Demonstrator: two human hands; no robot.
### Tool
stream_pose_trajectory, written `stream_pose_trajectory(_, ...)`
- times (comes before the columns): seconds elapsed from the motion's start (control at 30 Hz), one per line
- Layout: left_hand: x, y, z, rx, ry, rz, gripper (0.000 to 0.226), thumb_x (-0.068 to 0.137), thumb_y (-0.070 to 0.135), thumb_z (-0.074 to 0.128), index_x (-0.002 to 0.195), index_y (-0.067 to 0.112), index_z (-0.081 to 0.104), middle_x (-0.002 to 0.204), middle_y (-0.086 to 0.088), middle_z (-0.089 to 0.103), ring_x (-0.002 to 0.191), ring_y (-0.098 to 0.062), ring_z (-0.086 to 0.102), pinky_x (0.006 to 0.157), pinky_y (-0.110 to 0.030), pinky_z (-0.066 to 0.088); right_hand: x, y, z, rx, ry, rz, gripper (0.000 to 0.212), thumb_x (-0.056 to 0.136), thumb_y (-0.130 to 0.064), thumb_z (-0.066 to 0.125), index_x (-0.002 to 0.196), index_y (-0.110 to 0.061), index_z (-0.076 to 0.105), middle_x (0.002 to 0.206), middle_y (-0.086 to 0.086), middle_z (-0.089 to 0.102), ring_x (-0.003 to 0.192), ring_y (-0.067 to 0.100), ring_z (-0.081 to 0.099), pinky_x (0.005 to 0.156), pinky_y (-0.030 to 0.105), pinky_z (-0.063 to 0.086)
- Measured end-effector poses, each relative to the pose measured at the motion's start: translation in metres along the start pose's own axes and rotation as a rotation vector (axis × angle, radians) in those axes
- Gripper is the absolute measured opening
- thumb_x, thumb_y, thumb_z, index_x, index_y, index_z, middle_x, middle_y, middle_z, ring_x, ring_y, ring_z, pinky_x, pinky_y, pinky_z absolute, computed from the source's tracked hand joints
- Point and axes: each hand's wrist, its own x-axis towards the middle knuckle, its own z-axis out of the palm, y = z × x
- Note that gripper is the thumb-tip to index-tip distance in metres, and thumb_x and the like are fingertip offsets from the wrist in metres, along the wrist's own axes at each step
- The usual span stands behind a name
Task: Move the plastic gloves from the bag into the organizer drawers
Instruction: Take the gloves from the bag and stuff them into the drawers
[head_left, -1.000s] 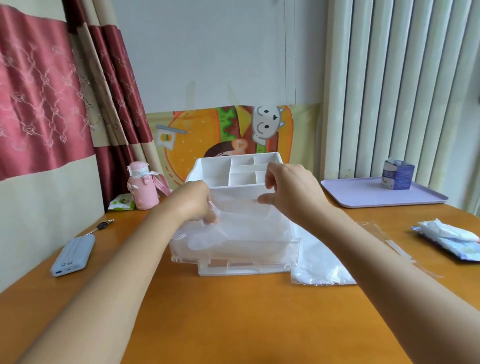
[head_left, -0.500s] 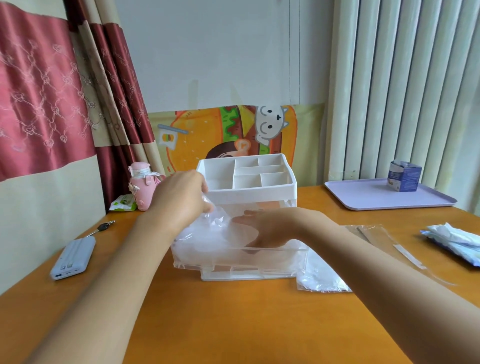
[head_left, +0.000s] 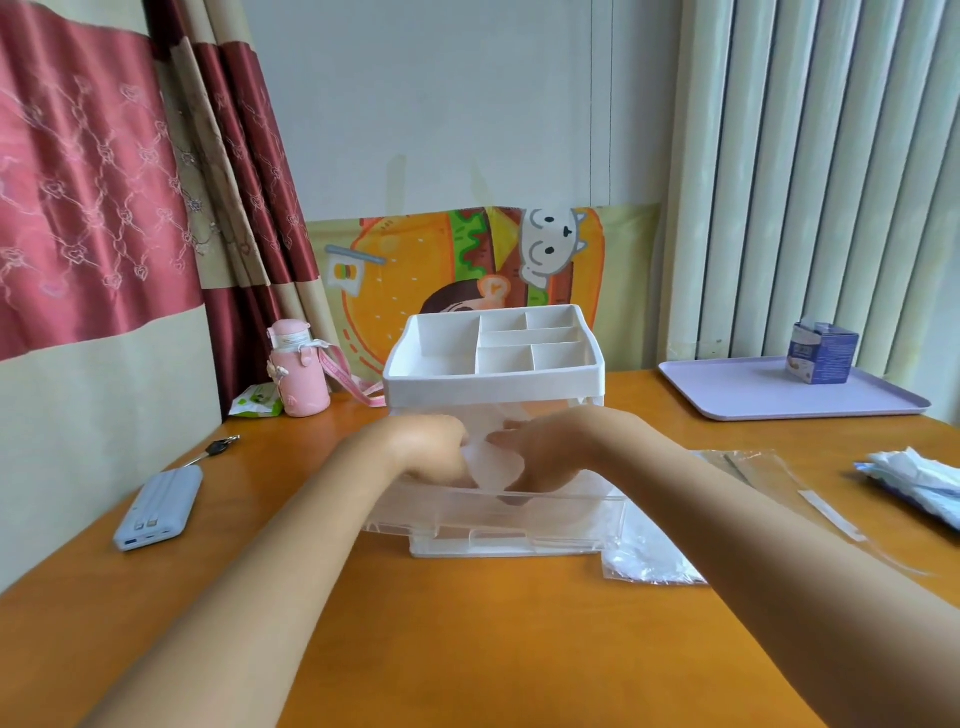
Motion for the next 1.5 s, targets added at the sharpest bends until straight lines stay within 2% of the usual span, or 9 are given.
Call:
stream_pose_trajectory(0.13, 0.002, -0.002, -0.010, 0.108, -0.097, 0.031, 0.068, 0.091, 0.032, 0.061, 0.150, 0.017, 0.031, 0.149, -0.003, 0.040, 0.131, -0.023, 0.044, 0.105, -0.034, 0.041, 0.003, 0.002, -0.001, -0.024, -0.007, 0.010, 0.075, 0.092, -0.053, 0.049, 0.152, -0.019, 0.019, 0.154, 0.004, 0.030, 0.138, 0.025, 0.032, 0.109, 0.033, 0.026)
stream_pose_trajectory(0.23, 0.003, -0.003, -0.016, 0.138, -0.154, 0.052, 0.079, 0.089, 0.030, 0.065, 0.154, 0.022, 0.019, 0.156, 0.001, 0.030, 0.138, -0.021, 0.036, 0.109, -0.031, 0.036, 0.003, 0.003, -0.003, -0.040, -0.015, -0.006, 0.074, 0.091, -0.052, 0.054, 0.150, -0.017, 0.026, 0.149, 0.005, 0.038, 0.136, 0.025, 0.035, 0.108, 0.032, 0.028)
stream_pose_trajectory(0.47, 0.007, -0.005, -0.019, 0.101, -0.147, 0.009, 0.077, 0.089, 0.039, 0.065, 0.152, 0.024, 0.024, 0.155, 0.004, 0.032, 0.138, -0.019, 0.037, 0.109, -0.030, 0.035, -0.021, 0.025, -0.008, 0.067, 0.165, -0.045, 0.073, 0.081, -0.042, 0.071, 0.144, -0.022, 0.040, 0.143, -0.001, 0.045, 0.130, 0.020, 0.042, 0.107, 0.030, 0.032)
stream_pose_trajectory(0.63, -0.015, 0.001, -0.027, -0.150, 0.135, -0.026, 0.055, 0.087, 0.046, 0.064, 0.135, 0.021, 0.054, 0.136, 0.003, 0.055, 0.120, -0.016, 0.053, 0.100, -0.029, 0.042, -0.064, 0.064, -0.007, 0.450, 0.516, -0.103, 0.031, 0.084, -0.033, 0.070, 0.113, -0.024, 0.067, 0.106, -0.009, 0.070, 0.093, 0.004, 0.066, 0.090, 0.029, 0.052)
stream_pose_trajectory(0.8, -0.041, 0.057, -0.008, -0.516, 0.683, 0.199, 0.016, 0.088, 0.035, 0.066, 0.081, 0.021, 0.071, 0.077, 0.010, 0.068, 0.073, -0.003, 0.061, 0.066, -0.018, 0.047, -0.107, 0.110, 0.013, 0.514, 0.710, 0.031, 0.020, 0.086, -0.039, 0.064, 0.085, -0.020, 0.069, 0.074, -0.009, 0.072, 0.066, -0.003, 0.066, 0.072, 0.023, 0.056)
stream_pose_trajectory(0.93, -0.042, 0.127, 0.024, -0.674, 0.672, 0.441, 0.037, 0.090, 0.036, 0.062, 0.066, 0.009, 0.063, 0.065, -0.003, 0.066, 0.064, -0.016, 0.059, 0.064, -0.028, 0.046, -0.122, 0.151, 0.044, 0.491, 0.811, 0.315, 0.040, 0.088, -0.045, 0.060, 0.066, -0.011, 0.064, 0.044, -0.005, 0.050, 0.038, 0.004, 0.046, 0.042, 0.014, 0.030)
stream_pose_trajectory(1.03, -0.028, 0.173, 0.053, -0.599, 0.526, 0.530, 0.038, 0.091, 0.035, 0.061, 0.063, 0.009, 0.057, 0.062, -0.001, 0.060, 0.066, -0.017, 0.054, 0.065, -0.030, 0.045, -0.125, 0.183, 0.075, 0.509, 0.742, 0.471, 0.038, 0.088, -0.047, 0.060, 0.069, -0.015, 0.064, 0.052, -0.001, 0.051, 0.049, 0.009, 0.045, 0.047, 0.025, 0.026)
stream_pose_trajectory(1.2, 0.020, 0.213, 0.097, -0.519, 0.294, 0.477, 0.025, 0.091, 0.034, 0.060, 0.078, 0.013, 0.064, 0.083, -0.001, 0.067, 0.084, -0.018, 0.060, 0.078, -0.036, 0.050, -0.121, 0.235, 0.132, 0.601, 0.449, 0.581, 0.021, 0.091, -0.035, 0.060, 0.093, -0.015, 0.065, 0.069, -0.004, 0.066, 0.062, 0.011, 0.061, 0.053, 0.022, 0.041)
stream_pose_trajectory(1.5, 0.103, 0.200, 0.147, -0.458, 0.257, 0.325, 0.046, 0.095, 0.037, 0.053, 0.134, 0.013, 0.049, 0.140, -0.002, 0.046, 0.129, -0.015, 0.041, 0.103, -0.020, 0.027, -0.097, 0.274, 0.181, 0.692, 0.118, 0.490, 0.035, 0.088, -0.015, 0.060, 0.121, -0.027, 0.061, 0.100, -0.008, 0.061, 0.085, 0.012, 0.058, 0.064, 0.015, 0.043)
